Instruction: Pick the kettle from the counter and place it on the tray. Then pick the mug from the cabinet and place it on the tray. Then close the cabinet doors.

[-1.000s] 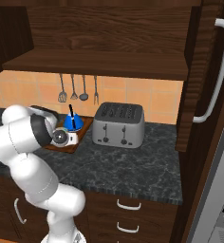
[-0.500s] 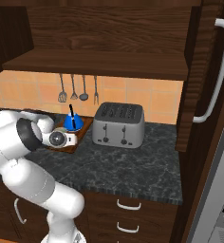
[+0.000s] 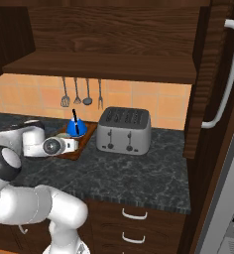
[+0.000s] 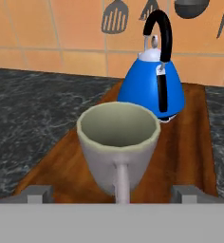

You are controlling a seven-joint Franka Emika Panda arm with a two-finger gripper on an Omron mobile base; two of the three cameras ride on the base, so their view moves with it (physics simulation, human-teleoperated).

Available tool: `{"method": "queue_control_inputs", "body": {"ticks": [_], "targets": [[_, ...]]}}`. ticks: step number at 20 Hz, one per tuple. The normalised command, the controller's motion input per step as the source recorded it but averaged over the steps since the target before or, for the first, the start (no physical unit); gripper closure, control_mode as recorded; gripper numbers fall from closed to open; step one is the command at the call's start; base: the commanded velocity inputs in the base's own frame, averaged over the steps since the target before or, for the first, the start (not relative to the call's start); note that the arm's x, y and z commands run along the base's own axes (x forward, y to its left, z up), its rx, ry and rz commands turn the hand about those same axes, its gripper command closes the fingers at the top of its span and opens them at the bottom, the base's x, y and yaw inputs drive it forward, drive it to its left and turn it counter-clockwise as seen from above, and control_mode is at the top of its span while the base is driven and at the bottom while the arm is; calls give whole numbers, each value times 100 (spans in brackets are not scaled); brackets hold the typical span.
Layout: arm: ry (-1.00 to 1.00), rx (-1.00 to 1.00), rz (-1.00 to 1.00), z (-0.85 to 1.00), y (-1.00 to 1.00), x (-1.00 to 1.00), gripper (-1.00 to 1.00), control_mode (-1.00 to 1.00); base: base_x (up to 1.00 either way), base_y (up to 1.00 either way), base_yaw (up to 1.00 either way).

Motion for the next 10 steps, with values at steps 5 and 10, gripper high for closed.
{"method": "queue_control_inputs", "body": {"ticks": [5, 10], "targets": [[4, 0, -1, 62, -20, -20, -100, -100, 0, 0, 0], [14, 0, -5, 76, -9, -15, -100, -100, 0, 0, 0]]}}
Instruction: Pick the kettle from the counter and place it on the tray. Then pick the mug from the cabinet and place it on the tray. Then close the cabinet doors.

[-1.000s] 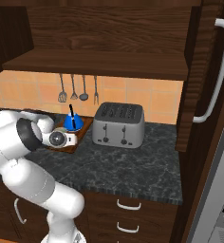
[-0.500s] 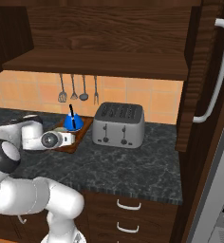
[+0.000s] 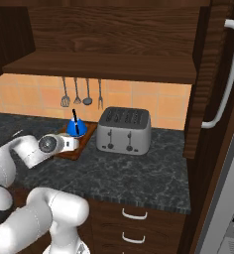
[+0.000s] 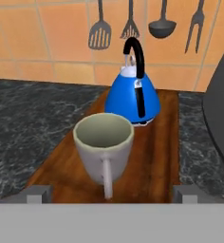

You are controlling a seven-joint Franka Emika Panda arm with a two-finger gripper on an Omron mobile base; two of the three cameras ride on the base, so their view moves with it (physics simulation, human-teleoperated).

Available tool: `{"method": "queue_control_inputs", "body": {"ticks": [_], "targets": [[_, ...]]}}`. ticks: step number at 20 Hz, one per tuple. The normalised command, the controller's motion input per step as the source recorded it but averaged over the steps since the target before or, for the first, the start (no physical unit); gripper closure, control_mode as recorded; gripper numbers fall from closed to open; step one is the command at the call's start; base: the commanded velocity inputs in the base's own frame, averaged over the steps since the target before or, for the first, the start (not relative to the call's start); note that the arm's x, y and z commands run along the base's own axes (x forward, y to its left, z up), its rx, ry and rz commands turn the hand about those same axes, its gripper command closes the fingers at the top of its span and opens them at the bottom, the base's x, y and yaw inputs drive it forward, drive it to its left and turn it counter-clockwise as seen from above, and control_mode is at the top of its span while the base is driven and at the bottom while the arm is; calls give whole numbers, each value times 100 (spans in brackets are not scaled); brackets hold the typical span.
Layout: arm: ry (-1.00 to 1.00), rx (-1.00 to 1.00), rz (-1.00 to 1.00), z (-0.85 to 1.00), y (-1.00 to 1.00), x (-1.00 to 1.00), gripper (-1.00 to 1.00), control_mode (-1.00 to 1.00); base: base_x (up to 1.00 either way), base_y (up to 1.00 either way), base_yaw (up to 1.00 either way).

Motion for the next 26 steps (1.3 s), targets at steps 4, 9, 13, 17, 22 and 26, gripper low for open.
{"method": "queue_control_inputs", "body": {"ticks": [4, 9, 13, 17, 22, 26], "targets": [[17, 1, -8, 72, -1, -38, -100, -100, 0, 0, 0], [1, 3, -7, 68, 3, -54, -100, -100, 0, 0, 0], [0, 0, -3, 69, 3, -44, -100, -100, 0, 0, 0], [0, 0, -10, 56, -6, -46, -100, -100, 0, 0, 0], [0, 0, -14, 48, -17, -46, -100, -100, 0, 0, 0], [0, 0, -15, 42, -25, -42, -100, -100, 0, 0, 0]]}}
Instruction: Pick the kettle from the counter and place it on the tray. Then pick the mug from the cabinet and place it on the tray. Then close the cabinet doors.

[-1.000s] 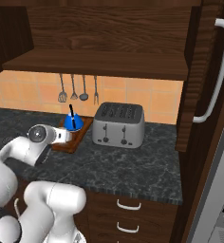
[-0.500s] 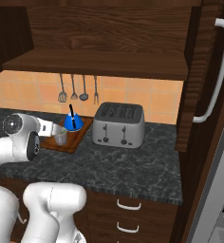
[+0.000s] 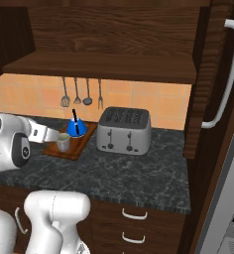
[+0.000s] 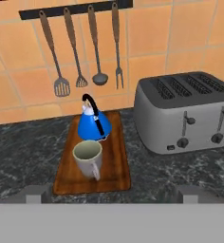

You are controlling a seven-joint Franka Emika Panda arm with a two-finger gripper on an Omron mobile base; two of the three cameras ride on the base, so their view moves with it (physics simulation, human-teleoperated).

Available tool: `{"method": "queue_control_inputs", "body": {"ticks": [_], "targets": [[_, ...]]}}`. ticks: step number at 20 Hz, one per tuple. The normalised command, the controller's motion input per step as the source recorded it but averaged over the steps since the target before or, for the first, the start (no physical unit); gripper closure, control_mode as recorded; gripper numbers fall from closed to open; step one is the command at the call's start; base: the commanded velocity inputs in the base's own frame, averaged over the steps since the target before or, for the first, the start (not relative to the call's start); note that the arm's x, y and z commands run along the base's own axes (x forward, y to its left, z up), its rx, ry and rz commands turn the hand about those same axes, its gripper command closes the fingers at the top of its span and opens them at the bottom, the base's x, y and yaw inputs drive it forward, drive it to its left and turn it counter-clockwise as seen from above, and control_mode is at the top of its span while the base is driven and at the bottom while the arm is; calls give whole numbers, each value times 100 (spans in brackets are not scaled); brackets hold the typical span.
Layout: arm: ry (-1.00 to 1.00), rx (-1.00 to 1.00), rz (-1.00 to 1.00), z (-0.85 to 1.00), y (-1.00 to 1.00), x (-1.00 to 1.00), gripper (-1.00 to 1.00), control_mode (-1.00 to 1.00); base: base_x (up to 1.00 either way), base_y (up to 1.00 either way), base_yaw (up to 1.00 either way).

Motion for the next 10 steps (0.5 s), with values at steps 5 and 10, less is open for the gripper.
{"method": "queue_control_inputs", "body": {"ticks": [5, 10], "targets": [[0, 0, -18, 33, -25, -40, -100, -100, 0, 0, 0], [0, 0, -4, 26, 2, -42, -100, -100, 0, 0, 0]]}}
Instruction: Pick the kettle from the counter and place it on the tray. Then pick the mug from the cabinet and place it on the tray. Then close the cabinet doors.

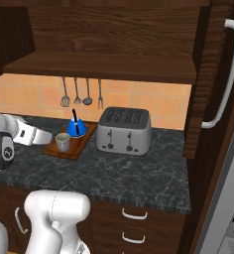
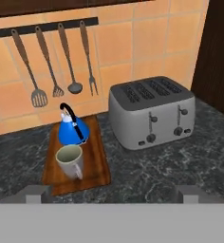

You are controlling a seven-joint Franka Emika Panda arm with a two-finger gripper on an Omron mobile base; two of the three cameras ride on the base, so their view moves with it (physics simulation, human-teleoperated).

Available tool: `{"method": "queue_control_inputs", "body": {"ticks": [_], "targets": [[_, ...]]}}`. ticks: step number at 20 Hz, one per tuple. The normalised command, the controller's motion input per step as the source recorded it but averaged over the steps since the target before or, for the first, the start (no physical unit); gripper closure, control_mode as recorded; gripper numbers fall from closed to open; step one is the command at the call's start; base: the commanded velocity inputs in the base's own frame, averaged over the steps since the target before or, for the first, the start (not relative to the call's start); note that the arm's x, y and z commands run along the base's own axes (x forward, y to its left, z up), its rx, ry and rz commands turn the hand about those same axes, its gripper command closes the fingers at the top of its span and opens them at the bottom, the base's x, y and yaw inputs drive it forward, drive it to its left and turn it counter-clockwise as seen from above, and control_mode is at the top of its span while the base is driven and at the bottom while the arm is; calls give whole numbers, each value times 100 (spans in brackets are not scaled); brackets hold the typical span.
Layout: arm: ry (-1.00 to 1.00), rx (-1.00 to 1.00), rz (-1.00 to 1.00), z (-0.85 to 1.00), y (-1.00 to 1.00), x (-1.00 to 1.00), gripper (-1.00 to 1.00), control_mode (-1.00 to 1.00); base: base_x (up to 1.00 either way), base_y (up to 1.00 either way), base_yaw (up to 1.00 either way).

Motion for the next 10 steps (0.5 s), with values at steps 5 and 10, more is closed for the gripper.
{"method": "queue_control_inputs", "body": {"ticks": [5, 10], "targets": [[-2, -12, 24, 27, 3, -48, -100, -100, 0, 0, 0], [-6, -24, 47, 24, 3, -53, -100, -100, 0, 0, 0]]}}
